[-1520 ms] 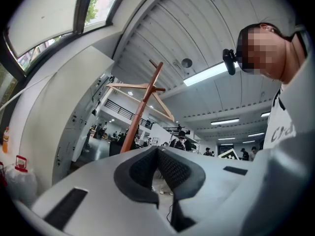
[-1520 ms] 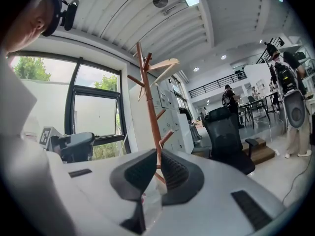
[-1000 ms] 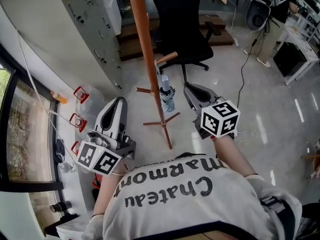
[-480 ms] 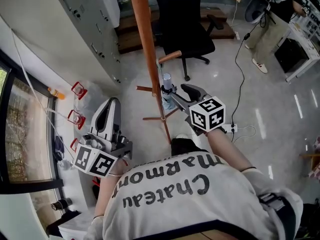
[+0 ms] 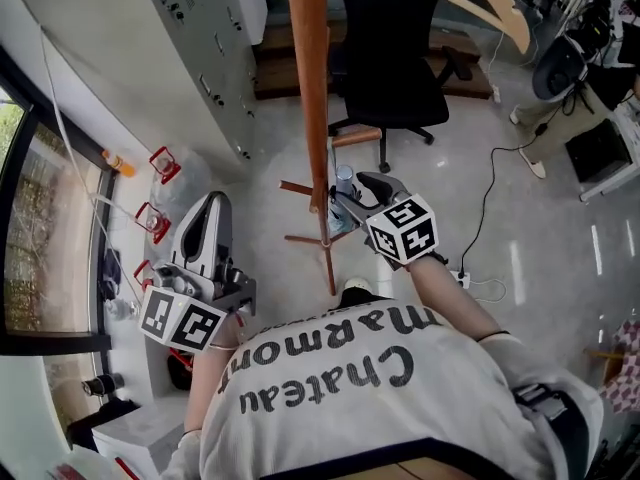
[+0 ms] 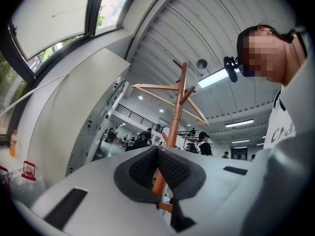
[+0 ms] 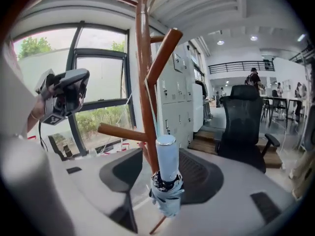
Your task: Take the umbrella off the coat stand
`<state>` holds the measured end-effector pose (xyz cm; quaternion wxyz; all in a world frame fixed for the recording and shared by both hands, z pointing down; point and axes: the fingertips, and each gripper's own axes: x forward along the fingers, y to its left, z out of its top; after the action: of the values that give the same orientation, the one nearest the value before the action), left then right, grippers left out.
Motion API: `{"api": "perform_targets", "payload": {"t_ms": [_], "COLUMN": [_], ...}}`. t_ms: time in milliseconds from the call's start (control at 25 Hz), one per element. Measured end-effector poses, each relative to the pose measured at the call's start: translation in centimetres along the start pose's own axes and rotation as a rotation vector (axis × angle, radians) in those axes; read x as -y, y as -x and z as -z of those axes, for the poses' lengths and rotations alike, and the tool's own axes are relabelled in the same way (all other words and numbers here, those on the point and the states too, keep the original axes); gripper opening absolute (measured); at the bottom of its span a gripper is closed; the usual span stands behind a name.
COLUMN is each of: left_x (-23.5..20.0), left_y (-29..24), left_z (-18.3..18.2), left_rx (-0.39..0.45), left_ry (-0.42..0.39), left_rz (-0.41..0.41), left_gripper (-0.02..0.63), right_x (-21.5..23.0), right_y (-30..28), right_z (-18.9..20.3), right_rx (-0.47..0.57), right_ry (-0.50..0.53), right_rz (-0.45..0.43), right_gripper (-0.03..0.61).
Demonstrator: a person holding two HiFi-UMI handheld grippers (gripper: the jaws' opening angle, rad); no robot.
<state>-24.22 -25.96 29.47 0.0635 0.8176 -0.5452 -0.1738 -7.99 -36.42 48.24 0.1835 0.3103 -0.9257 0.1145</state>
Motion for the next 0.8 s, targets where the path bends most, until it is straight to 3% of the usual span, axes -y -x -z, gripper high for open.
{"api": "perform_targets", "payload": {"t_ms": [440,560,800], "left_x": [-2.2,-2.3,-2.5], "left_y": [-1.6,-2.3,-3.2], "left_z": [-0.1,-0.1,-0.1], "left_rx": [0.011,0.0,-0.003], "left_ry": [-0.002,-0.006,-0.012], "left_rz": [-0.102,-0.109,-0.101], "left_gripper": [0.023,0.023,0.023], "right_x": [0.9,0.5,0.8], "right_y": [-3.2,-3.4,-3.9], "right_z": [-1.3,-1.4,-1.8], "right_rx": [-0.012,-0.03,-0.057], "right_ry": [0.059,0.086,0.099], "right_rz": [-0.092,-0.15,-0.168], "right_gripper": [0.218,0.174,0.17]}}
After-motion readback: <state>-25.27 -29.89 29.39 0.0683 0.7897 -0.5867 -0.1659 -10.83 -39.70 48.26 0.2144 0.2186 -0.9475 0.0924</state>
